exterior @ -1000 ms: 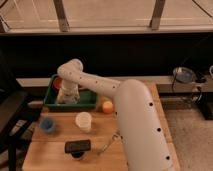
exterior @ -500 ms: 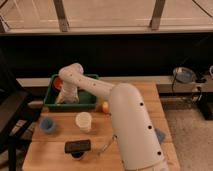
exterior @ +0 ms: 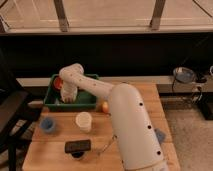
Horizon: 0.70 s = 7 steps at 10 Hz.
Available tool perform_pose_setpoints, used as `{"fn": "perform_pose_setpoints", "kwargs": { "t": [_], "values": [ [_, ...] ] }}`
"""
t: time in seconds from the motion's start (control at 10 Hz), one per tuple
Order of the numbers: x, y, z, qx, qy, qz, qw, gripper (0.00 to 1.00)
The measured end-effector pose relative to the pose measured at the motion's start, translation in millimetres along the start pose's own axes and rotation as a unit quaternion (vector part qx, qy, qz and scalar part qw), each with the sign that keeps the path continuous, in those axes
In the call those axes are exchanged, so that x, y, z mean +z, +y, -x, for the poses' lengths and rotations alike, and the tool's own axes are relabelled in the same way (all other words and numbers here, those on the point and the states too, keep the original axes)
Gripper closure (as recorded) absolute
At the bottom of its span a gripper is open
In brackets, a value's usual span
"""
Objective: Place towel in paper cup
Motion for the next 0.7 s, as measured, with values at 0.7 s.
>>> {"fn": "perform_pose_setpoints", "kwargs": {
  "t": [0.7],
  "values": [
    [-59.9,-7.3,-3.7,-0.007,0.031,0.03,0.999,1.0]
  ]
}}
